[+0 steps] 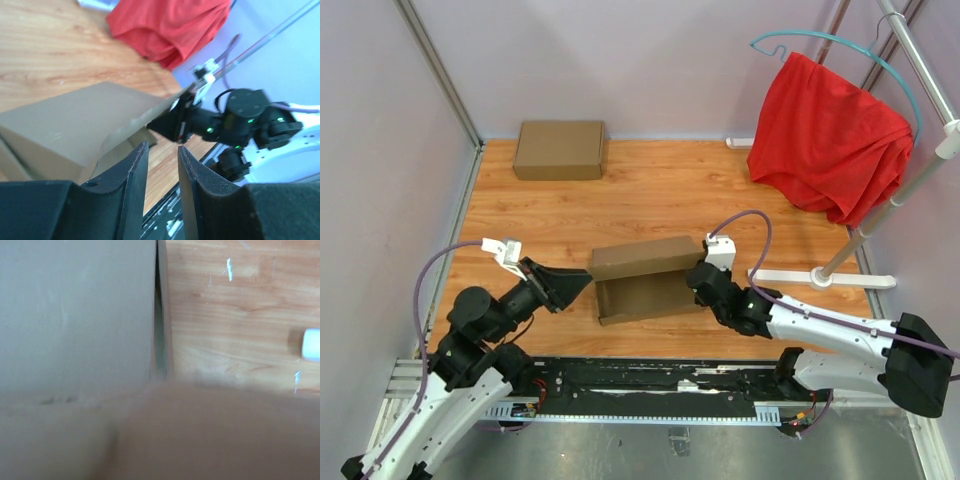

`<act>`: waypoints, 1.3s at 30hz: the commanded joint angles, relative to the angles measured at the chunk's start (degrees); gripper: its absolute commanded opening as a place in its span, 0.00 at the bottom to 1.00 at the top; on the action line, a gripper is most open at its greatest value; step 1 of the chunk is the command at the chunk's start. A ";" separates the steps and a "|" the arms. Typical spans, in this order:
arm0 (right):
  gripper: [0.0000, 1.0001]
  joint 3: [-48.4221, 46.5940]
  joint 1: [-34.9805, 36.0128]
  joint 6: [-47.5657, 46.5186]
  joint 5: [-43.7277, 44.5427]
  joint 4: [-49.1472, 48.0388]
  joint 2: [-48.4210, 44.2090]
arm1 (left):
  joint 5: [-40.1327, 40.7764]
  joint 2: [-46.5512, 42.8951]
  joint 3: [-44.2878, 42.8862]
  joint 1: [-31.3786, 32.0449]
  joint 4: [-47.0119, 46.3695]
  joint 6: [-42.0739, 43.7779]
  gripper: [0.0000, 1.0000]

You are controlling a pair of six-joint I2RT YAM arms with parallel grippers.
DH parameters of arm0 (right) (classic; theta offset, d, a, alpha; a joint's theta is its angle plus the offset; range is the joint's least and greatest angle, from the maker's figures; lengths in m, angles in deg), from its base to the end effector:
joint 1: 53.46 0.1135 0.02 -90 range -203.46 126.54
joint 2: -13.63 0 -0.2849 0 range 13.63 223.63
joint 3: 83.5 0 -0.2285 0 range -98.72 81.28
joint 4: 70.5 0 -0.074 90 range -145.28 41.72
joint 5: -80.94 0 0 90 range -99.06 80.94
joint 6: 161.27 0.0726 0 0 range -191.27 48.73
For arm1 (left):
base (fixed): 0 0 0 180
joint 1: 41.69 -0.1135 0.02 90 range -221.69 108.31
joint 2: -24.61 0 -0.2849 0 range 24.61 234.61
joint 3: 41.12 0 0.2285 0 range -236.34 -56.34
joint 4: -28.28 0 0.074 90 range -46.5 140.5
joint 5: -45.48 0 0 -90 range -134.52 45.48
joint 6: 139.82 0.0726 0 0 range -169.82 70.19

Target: Fold the paper box

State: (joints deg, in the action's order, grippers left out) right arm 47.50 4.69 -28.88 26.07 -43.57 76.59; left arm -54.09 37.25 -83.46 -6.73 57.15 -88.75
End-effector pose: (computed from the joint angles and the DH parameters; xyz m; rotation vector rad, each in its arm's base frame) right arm 0.1479 0.1589 0.2248 0.0131 2.1525 0.3175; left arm 0.0636 -0.0592 0.2912 0.0838 1.6724 -1.1291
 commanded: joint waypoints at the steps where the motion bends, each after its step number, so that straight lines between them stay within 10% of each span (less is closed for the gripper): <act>1: 0.33 1.61 2.18 1.68 -1.43 3.13 -2.18 | 0.43 -2.68 -5.40 0.46 1.50 -0.26 0.36; 4: 0.79 1.96 4.33 1.08 -2.49 4.93 -5.80 | 2.54 -1.44 -6.81 0.46 3.70 1.24 0.36; 6: 0.90 1.85 6.23 0.78 -3.04 7.81 -8.66 | 3.09 -0.32 -6.47 0.46 3.29 1.57 0.36; 17: 0.74 1.88 13.68 -0.82 -14.93 21.93 -34.40 | 7.07 9.53 -0.31 0.46 0.48 -0.39 0.32; 21: 0.75 0.93 13.23 -7.09 -5.84 18.40 -38.62 | 7.27 8.50 3.74 0.46 0.71 -2.76 0.32; 25: 0.86 -7.40 7.08 -14.37 -1.61 18.12 -26.16 | 7.68 8.89 5.61 0.46 1.47 -3.58 0.34; 31: 0.87 -14.02 -16.43 -22.11 -29.39 8.11 -6.72 | 10.30 15.44 4.26 0.47 3.90 -2.02 0.36; 39: 0.79 -18.08 -19.65 -24.00 -40.77 4.17 12.62 | 9.64 23.93 7.13 0.48 -5.23 -1.31 0.36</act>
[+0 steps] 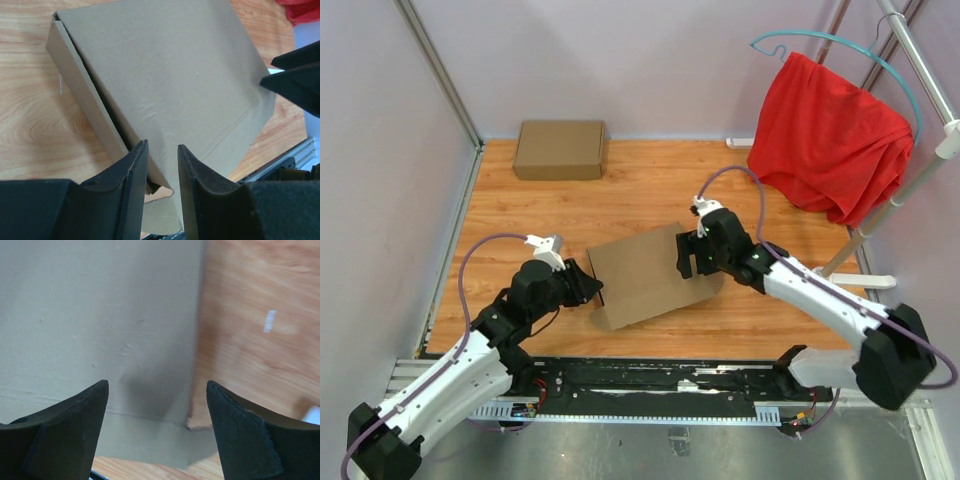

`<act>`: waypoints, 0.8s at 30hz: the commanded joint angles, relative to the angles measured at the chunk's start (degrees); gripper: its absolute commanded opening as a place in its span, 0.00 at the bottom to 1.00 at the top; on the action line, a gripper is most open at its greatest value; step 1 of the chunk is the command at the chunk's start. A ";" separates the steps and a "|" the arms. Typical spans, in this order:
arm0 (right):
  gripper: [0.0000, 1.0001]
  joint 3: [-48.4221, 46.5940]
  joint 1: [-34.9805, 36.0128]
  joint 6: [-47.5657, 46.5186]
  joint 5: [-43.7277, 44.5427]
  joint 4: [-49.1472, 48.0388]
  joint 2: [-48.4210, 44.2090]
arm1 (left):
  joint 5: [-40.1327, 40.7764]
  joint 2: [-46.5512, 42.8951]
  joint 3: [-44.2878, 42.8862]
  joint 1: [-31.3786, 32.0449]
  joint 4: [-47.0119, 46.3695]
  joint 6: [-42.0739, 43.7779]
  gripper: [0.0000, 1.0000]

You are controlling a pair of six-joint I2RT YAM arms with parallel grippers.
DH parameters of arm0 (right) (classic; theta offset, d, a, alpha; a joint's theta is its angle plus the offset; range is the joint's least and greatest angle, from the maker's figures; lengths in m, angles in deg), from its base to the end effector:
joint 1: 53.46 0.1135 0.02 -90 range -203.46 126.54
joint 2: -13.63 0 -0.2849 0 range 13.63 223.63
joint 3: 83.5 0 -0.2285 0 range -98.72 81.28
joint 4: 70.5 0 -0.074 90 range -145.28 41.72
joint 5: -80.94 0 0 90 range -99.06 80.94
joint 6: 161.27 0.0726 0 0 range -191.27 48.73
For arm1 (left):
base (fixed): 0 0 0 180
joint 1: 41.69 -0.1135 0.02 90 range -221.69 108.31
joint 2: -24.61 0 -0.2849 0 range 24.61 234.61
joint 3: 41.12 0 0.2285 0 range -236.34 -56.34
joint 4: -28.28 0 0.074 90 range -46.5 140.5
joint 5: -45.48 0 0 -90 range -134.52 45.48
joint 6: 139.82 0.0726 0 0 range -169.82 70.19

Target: Fold the paper box

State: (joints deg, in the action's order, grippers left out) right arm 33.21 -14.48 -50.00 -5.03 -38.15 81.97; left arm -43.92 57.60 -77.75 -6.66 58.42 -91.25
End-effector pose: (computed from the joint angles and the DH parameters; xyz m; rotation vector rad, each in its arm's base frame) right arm 0.2044 0.1588 0.2692 -0.3101 2.2468 0.4935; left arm 0.1153 -0.0799 0.2177 -0.1261 2.1315 -0.8089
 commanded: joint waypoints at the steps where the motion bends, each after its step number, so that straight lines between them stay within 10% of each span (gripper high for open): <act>1: 0.79 -4.62 -0.51 -2.97 -10.13 0.08 9.78 | -0.63 5.42 1.45 0.44 -7.10 1.49 0.36; 24: 0.77 -4.59 -0.42 1.82 -7.52 1.14 17.95 | 5.21 36.86 -14.90 0.66 -11.60 11.70 0.37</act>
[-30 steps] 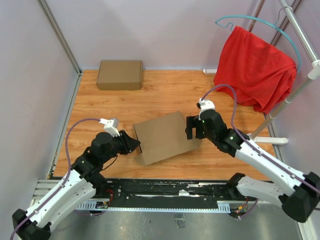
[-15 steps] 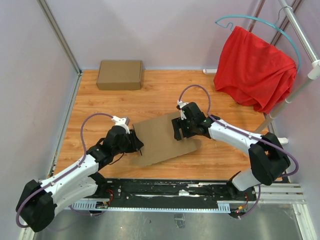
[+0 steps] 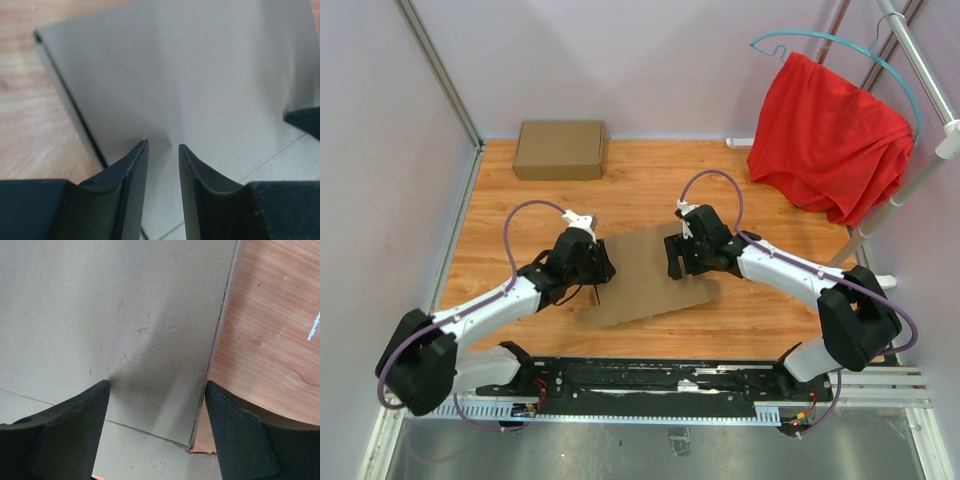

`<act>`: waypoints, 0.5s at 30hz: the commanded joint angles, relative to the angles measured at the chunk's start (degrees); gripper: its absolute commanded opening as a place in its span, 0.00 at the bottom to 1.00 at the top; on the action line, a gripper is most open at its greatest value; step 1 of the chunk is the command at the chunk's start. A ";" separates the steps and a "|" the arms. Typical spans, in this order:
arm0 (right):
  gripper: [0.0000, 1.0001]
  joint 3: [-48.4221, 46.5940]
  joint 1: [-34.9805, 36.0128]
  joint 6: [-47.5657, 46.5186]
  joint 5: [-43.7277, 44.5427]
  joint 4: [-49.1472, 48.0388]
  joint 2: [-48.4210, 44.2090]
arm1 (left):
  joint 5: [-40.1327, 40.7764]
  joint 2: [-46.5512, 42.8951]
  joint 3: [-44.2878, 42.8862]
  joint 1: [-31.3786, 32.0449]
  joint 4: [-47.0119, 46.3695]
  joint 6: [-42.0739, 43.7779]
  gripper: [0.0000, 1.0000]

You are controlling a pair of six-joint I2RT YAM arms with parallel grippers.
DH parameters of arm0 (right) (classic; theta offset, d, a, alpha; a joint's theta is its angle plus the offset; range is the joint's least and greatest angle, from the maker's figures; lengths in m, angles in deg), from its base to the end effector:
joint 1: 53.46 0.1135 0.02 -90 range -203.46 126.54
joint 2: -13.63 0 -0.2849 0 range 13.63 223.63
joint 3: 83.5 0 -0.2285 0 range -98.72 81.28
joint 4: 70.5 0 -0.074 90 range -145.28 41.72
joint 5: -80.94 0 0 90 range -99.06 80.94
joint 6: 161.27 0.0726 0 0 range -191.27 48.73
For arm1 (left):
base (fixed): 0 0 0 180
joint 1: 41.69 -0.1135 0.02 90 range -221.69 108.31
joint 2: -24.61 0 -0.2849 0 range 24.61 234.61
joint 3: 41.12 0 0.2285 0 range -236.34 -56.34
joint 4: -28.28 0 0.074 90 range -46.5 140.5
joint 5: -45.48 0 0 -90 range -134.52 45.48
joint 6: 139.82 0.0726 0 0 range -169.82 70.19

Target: Fold the paper box

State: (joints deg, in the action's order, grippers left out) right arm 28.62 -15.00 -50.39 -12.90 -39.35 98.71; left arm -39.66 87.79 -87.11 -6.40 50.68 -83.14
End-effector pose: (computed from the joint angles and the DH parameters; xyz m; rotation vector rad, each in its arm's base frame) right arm 0.2406 0.1973 0.2204 -0.4116 2.4540 0.5409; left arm 0.1852 -0.1235 0.2070 -0.0064 2.3164 -0.5332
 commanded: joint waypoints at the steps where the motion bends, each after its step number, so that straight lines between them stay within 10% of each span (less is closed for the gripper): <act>1: 0.77 -0.96 -0.02 2.54 1.34 3.10 1.49 | 1.67 8.77 -7.62 0.40 -3.78 4.03 0.37; 10: 0.79 -6.88 -4.02 6.92 4.50 3.72 -0.96 | 10.53 5.48 -21.07 0.31 1.98 7.41 0.42; 15: 0.97 -3.11 -7.62 2.68 4.79 3.81 -4.85 | 10.58 -7.80 -9.60 0.31 6.80 -0.54 0.43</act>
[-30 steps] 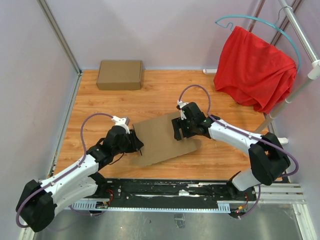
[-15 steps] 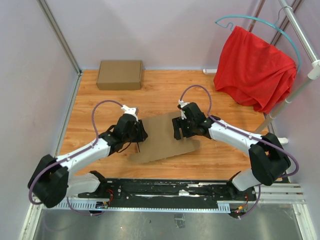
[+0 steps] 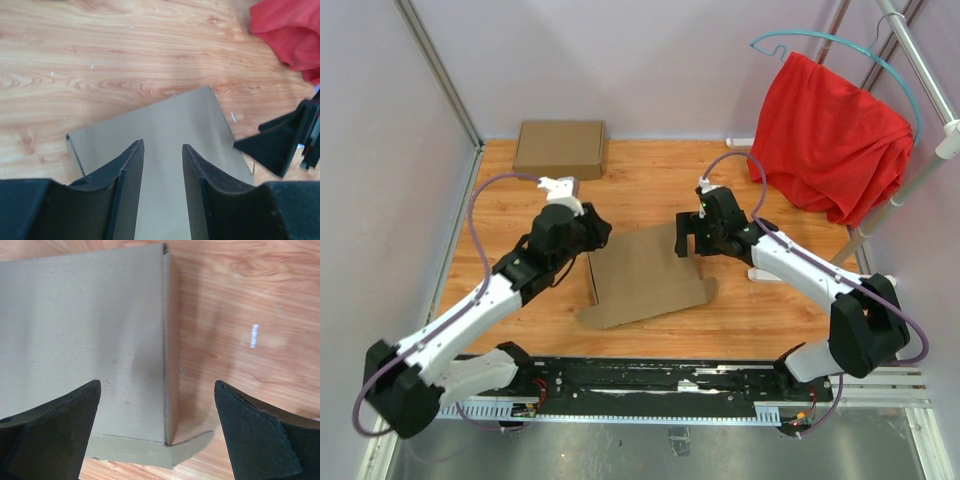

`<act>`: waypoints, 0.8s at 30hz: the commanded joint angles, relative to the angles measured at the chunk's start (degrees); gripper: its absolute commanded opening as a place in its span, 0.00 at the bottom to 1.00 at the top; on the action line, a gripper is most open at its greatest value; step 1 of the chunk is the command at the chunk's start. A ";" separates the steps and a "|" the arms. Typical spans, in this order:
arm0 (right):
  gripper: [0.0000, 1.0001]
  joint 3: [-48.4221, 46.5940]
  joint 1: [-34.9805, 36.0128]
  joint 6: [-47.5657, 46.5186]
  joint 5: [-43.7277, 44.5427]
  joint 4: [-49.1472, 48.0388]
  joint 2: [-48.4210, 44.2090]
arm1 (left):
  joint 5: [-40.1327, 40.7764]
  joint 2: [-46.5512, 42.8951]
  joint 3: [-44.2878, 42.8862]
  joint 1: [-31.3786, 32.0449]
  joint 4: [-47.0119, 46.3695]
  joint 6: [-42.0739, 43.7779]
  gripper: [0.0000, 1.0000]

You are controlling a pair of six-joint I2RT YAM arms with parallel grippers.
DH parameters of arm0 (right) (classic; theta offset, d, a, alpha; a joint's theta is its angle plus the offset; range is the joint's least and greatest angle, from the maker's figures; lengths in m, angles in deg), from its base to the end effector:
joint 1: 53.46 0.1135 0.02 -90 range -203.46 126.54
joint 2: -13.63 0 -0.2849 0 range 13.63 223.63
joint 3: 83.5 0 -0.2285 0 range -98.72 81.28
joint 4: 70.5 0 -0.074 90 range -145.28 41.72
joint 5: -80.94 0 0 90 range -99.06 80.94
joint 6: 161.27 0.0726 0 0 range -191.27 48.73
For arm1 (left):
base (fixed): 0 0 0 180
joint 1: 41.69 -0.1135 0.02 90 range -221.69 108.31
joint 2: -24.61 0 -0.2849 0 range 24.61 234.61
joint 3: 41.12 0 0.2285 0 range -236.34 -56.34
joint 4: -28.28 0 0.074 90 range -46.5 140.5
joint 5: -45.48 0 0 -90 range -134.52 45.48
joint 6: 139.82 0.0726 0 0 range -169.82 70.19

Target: Fold the paper box

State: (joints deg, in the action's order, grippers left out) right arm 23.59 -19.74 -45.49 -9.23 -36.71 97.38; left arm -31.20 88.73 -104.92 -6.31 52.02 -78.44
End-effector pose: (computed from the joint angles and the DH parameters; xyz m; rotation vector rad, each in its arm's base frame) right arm 0.2642 0.1766 0.2507 -0.1682 2.4024 0.5026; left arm 0.2186 -0.1347 0.3096 -0.0334 2.0120 -0.4910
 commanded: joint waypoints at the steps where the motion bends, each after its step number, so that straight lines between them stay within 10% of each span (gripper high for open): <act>1: 0.99 2.74 -3.73 -3.43 -0.49 0.53 -3.73 | 1.06 -11.95 12.11 0.22 4.96 -7.33 0.43; 7: 1.00 5.47 -6.03 -5.36 -11.02 -3.98 -1.14 | -3.38 -22.67 27.72 0.23 1.12 -15.11 0.43; 24: 0.97 7.53 -6.03 -3.99 -17.21 -6.73 0.98 | -2.90 -15.62 32.27 0.22 -6.97 -14.98 0.44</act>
State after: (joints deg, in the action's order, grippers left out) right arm 29.67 -25.14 -49.63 -25.49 -42.37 98.73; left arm -34.37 69.93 -72.92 -6.29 49.83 -93.87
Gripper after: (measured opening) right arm 0.973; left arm 0.441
